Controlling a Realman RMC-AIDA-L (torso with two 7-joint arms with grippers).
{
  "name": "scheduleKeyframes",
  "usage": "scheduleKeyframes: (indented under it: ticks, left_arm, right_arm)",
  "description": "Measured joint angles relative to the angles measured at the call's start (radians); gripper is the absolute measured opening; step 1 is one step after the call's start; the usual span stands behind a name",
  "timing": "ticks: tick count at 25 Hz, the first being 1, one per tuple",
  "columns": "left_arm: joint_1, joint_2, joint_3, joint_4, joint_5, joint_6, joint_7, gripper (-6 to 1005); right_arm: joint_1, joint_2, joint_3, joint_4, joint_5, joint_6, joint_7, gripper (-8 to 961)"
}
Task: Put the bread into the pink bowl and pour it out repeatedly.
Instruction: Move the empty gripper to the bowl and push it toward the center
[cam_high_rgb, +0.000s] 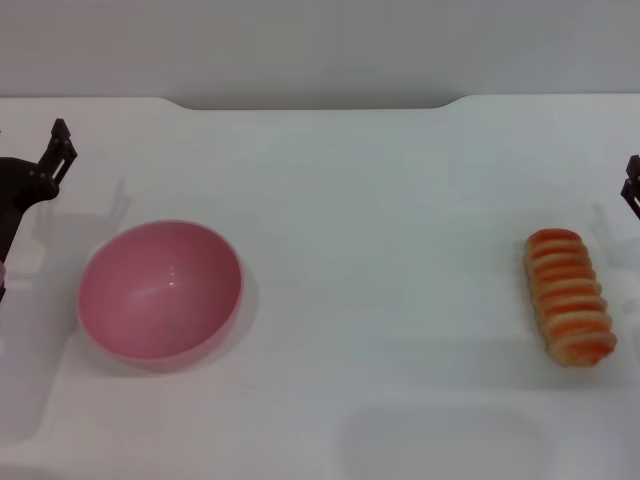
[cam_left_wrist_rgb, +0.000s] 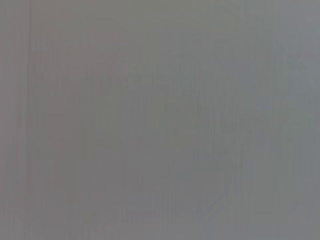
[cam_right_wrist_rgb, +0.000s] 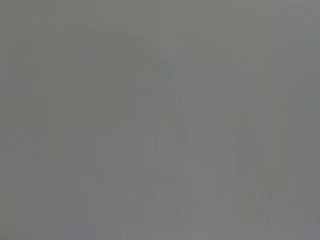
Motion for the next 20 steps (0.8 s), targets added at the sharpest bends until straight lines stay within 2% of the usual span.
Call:
scheduleKeyframes:
  ticks: [11,20]
  left_arm:
    - [0.001,0.000,0.011,0.000,0.002,-0.002,0.001,850]
    - [-0.022,0.005,0.043,0.000,0.001,0.005,0.001,850]
  right_arm:
    - [0.000,0.000,0.000,-0.001,0.000,0.024,0.000,835]
    - [-0.002,0.000,0.000,0.000,0.000,0.024,0.000,835]
